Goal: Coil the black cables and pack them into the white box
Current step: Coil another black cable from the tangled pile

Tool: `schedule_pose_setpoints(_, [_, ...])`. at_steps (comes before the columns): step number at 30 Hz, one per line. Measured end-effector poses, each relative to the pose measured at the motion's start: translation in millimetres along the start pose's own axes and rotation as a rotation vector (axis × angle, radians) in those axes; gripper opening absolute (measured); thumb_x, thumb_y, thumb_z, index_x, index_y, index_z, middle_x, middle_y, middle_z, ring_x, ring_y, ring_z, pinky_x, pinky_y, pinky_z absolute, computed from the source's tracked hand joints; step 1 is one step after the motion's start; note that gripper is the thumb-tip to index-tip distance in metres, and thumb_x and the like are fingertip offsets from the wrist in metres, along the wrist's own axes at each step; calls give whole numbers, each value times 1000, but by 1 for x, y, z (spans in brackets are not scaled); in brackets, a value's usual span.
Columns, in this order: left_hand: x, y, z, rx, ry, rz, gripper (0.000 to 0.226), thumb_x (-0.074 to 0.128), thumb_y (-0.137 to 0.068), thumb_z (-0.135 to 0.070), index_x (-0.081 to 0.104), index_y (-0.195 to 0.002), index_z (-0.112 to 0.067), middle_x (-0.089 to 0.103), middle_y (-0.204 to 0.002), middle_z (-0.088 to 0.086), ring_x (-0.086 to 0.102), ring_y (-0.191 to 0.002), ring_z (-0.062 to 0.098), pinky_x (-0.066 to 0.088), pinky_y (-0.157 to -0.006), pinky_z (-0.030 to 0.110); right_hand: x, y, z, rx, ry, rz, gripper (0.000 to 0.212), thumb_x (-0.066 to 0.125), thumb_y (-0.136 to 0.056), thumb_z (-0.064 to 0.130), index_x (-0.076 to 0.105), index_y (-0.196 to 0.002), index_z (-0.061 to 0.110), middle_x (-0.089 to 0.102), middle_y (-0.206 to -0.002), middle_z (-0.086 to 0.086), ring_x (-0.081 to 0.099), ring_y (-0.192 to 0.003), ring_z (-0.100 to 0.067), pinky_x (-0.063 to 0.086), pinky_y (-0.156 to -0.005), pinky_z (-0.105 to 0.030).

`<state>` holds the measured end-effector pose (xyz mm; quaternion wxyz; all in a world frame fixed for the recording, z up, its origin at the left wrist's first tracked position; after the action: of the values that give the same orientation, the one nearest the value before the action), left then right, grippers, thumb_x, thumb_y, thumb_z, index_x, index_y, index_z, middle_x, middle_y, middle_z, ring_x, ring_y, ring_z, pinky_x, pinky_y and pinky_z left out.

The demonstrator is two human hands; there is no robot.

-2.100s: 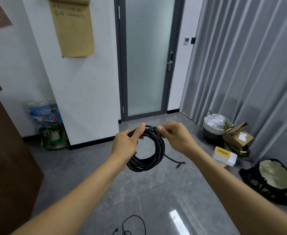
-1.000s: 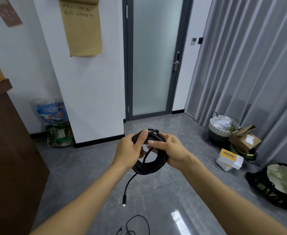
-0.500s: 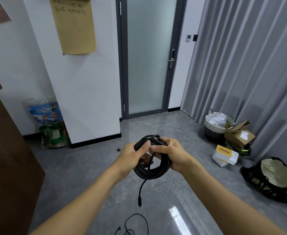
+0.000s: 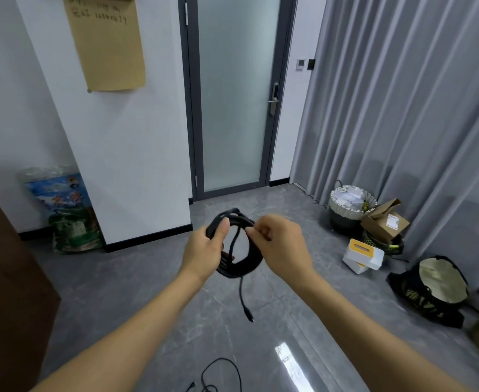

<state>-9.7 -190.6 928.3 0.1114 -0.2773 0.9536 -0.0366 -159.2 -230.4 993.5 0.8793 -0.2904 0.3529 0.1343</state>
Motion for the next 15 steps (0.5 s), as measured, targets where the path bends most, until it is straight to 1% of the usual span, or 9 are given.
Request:
schedule_pose_setpoints(1, [-4, -4, -7, 29, -54, -40, 47, 51, -89, -50, 43, -62, -12, 43, -55, 2, 47, -39, 6, 34, -48, 25, 8, 1, 10, -39, 53, 67, 27, 59, -91, 25, 61, -74, 4, 60, -70, -6, 54, -64, -22, 44, -59, -29])
schedule_pose_setpoints(2, [-8, -6, -13, 55, -111, -72, 46, 50, -91, -48, 44, -64, -11, 46, -57, 3, 53, -44, 9, 35, -49, 25, 18, 3, 18, -58, 110, 140, 32, 55, -93, 25, 60, -71, 3, 60, -65, -8, 54, -61, -25, 43, -58, -33])
schedule_pose_setpoints(4, [-11, -9, -22, 103, -194, -112, 46, 50, -90, -50, 47, -68, -10, 54, -62, 3, 54, -56, 17, 38, -54, 28, 29, -1, 25, -30, 192, 219, 38, 50, -96, 29, 55, -66, 6, 52, -58, -4, 48, -55, -22, 37, -52, -32])
schedule_pose_setpoints(5, [-11, -9, -27, 129, -213, -117, 44, 50, -89, -51, 48, -69, -12, 55, -63, 2, 53, -59, 17, 38, -54, 27, 31, -5, 25, 6, 213, 236, 38, 49, -96, 30, 53, -66, 7, 48, -55, -2, 44, -52, -20, 33, -49, -29])
schedule_pose_setpoints(8, [-9, -10, -43, 209, -260, -117, 37, 51, -90, -49, 44, -67, -21, 50, -62, -7, 47, -58, 7, 33, -53, 22, 34, -13, 16, 182, 181, 246, 33, 54, -92, 28, 50, -64, 11, 46, -55, 2, 43, -51, -17, 31, -46, -25])
schedule_pose_setpoints(11, [-14, -13, -54, 259, -289, -125, 36, 50, -90, -50, 49, -76, -17, 52, -66, -8, 49, -62, 7, 36, -54, 21, 31, -16, 12, 290, 54, 181, 34, 53, -88, 17, 40, -56, 14, 43, -53, 1, 40, -49, -17, 30, -47, -24])
schedule_pose_setpoints(12, [-17, -15, -56, 267, -296, -126, 37, 50, -90, -51, 50, -80, -15, 54, -68, -6, 51, -63, 9, 37, -55, 21, 30, -17, 13, 304, -36, 164, 33, 51, -87, 14, 41, -56, 14, 44, -54, 0, 40, -50, -17, 31, -50, -25])
schedule_pose_setpoints(14, [-25, -17, -57, 278, -301, -137, 39, 49, -89, -51, 51, -85, -13, 55, -71, -5, 52, -66, 12, 38, -56, 20, 30, -19, 17, 344, -327, 140, 25, 48, -88, 11, 56, -65, 7, 58, -64, -4, 51, -57, -17, 41, -57, -28])
schedule_pose_setpoints(15, [-30, -17, -59, 286, -309, -148, 39, 49, -89, -50, 52, -87, -12, 54, -71, -4, 52, -67, 13, 39, -57, 20, 32, -19, 17, 378, -477, 149, 25, 46, -90, 9, 60, -70, 4, 63, -70, -6, 56, -61, -16, 46, -60, -27])
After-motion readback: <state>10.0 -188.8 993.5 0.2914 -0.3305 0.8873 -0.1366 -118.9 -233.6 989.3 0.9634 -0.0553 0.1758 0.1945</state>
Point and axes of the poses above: each hand's wrist, its own y-axis away from the middle knuckle, its own x-axis out of the palm, z = x × y, the point moved 10 cm from there along -y, towards the middle knuckle
